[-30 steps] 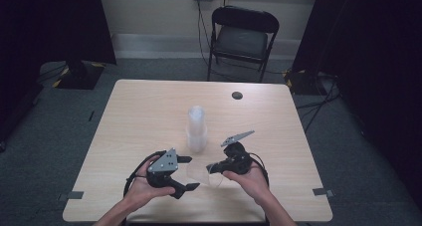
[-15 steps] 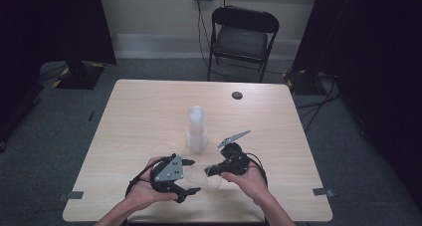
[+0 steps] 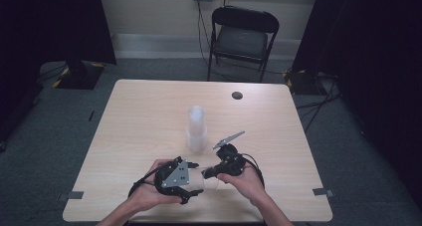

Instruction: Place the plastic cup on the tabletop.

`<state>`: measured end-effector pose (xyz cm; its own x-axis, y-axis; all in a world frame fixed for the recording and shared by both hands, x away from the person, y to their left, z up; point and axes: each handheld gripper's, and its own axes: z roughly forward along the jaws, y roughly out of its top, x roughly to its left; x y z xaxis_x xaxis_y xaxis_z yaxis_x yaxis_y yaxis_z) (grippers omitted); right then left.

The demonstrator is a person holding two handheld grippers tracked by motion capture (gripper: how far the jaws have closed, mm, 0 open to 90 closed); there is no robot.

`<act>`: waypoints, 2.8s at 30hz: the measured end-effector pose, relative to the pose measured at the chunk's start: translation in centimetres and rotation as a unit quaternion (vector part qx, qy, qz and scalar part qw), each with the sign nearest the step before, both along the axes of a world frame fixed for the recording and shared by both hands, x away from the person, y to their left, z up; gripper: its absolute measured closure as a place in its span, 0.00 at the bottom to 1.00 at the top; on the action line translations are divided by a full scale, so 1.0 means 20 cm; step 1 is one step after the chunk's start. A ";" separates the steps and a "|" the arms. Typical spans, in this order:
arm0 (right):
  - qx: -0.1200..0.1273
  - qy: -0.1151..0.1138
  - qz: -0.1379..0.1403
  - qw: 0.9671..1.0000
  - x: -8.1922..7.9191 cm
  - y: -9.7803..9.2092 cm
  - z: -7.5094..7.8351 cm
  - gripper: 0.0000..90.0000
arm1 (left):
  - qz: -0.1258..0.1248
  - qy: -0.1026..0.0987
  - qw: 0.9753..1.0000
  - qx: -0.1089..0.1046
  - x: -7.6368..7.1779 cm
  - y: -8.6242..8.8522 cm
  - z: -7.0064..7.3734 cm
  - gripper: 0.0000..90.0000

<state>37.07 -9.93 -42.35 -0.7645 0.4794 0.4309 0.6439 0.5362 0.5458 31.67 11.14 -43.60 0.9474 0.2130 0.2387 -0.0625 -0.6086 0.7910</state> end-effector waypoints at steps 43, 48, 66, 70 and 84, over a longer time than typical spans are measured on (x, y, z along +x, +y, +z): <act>0.013 0.001 -0.024 1.000 0.02 0.02 -0.01 0.90 | 0.022 0.002 0.998 -0.054 -0.02 -0.04 -0.02 0.35; 0.017 -0.003 -0.029 0.999 0.01 0.01 0.00 0.86 | 0.033 0.017 0.997 -0.070 0.00 -0.02 -0.03 0.36; 0.053 -0.046 -0.043 0.997 0.02 -0.01 0.05 0.79 | 0.087 0.055 0.988 -0.118 0.06 0.08 -0.04 0.36; 0.068 -0.065 -0.048 0.994 0.02 -0.03 0.06 0.74 | 0.103 0.063 0.984 -0.133 0.08 0.11 -0.04 0.36; 0.118 -0.116 -0.080 0.983 0.00 -0.11 0.13 0.69 | 0.146 0.074 0.970 -0.180 0.16 0.22 -0.01 0.36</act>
